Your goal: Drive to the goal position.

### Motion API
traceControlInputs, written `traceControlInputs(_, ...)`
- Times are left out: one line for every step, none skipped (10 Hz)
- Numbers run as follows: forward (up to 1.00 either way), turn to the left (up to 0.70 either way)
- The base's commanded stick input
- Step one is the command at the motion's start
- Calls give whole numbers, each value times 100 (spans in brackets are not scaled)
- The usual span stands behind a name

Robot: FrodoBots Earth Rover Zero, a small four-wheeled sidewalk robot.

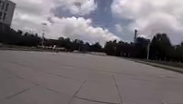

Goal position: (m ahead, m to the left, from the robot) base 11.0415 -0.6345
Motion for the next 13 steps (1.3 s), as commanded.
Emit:
traceControlInputs(0,0)
traceControlInputs(8,0)
traceControlInputs(72,0)
traceControlInputs(97,0)
traceControlInputs(99,0)
traceControlInputs(100,0)
traceControlInputs(100,0)
traceControlInputs(100,0)
traceControlInputs(100,0)
traceControlInputs(100,0)
traceControlInputs(100,-17)
traceControlInputs(100,-8)
traceControlInputs(100,-2)
